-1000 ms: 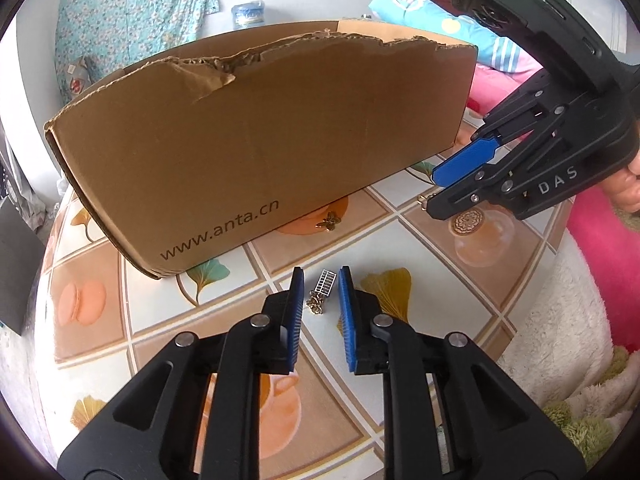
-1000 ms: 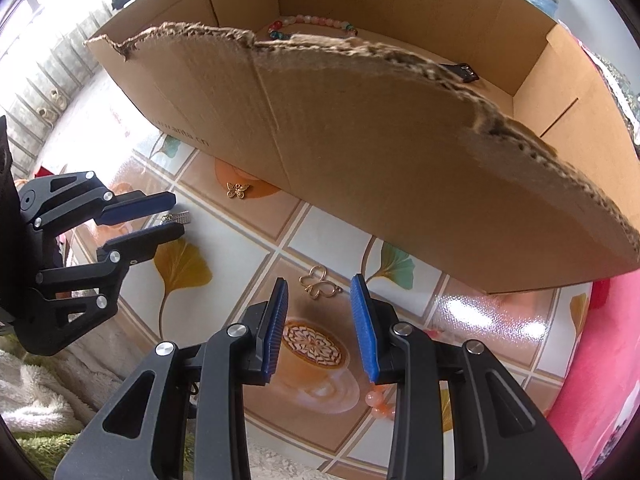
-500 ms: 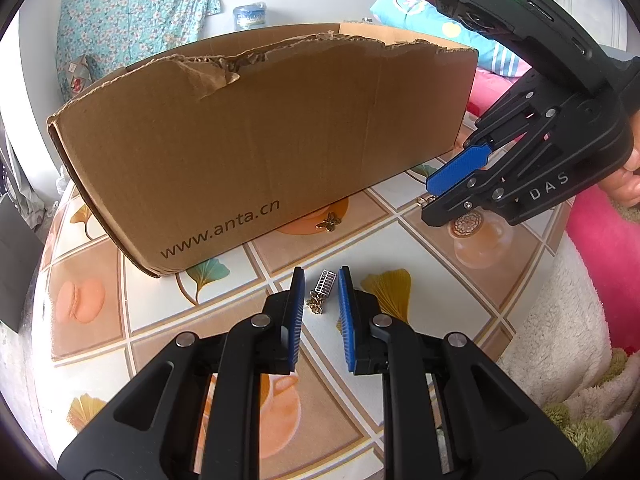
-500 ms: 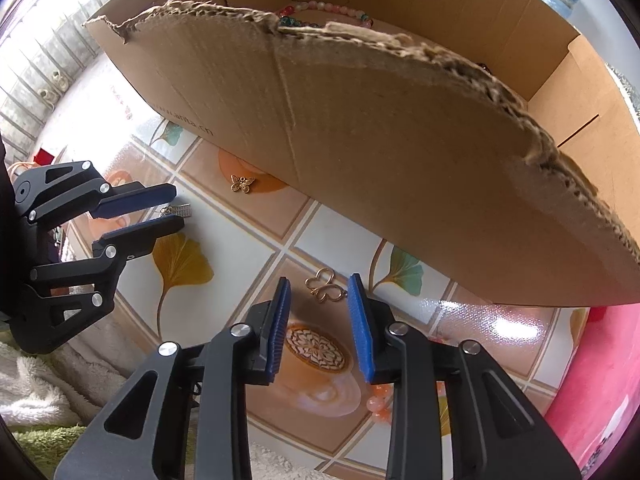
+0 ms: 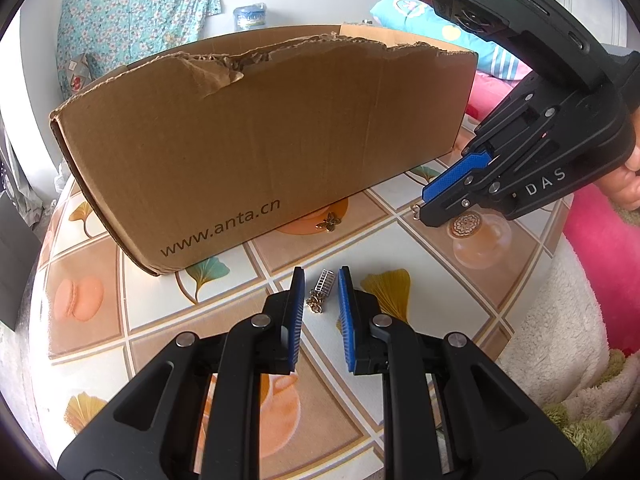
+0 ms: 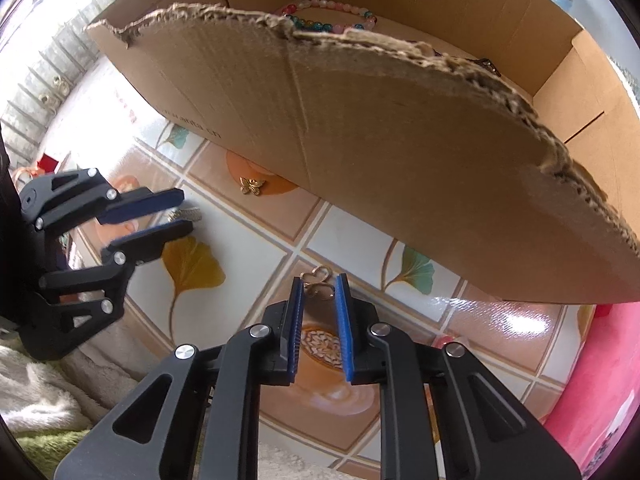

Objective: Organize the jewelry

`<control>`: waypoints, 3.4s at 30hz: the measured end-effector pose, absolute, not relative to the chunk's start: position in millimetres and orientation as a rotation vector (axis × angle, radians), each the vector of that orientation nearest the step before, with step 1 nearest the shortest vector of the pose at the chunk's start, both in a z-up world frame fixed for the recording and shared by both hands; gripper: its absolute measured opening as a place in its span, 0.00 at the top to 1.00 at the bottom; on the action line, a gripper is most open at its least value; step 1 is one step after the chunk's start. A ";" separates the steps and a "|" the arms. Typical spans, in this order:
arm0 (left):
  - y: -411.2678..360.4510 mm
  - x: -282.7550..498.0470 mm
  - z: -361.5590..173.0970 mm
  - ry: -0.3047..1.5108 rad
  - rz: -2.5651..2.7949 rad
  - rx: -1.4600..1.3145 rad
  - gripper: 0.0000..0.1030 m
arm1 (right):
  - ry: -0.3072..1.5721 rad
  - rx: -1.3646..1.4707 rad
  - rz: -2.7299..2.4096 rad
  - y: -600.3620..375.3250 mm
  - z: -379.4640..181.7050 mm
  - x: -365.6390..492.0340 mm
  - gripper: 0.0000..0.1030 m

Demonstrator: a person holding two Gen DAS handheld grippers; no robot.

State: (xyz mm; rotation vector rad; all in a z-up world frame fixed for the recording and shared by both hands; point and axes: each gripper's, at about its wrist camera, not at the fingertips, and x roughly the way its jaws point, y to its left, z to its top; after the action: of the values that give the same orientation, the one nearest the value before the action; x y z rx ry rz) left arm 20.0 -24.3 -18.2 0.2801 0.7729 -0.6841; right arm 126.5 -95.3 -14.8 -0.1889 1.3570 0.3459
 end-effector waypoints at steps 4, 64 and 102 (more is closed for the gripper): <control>-24.6 20.2 -18.2 0.772 -0.683 0.278 0.85 | 1.351 -0.169 0.325 -92.1 -14.4 129.9 0.72; -25.5 21.0 -18.1 0.766 -0.676 0.261 0.85 | 1.287 -0.162 0.357 -103.8 -9.1 97.1 0.90; -29.7 21.0 -18.2 0.764 -0.676 0.271 0.85 | 1.248 -0.201 0.366 -121.3 9.2 106.8 0.96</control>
State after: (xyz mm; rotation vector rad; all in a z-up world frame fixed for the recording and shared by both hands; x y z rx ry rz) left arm 21.0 -29.7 -18.2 0.2707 0.7637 -0.6760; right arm 106.8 -121.3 9.2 -0.2005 1.2477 0.3659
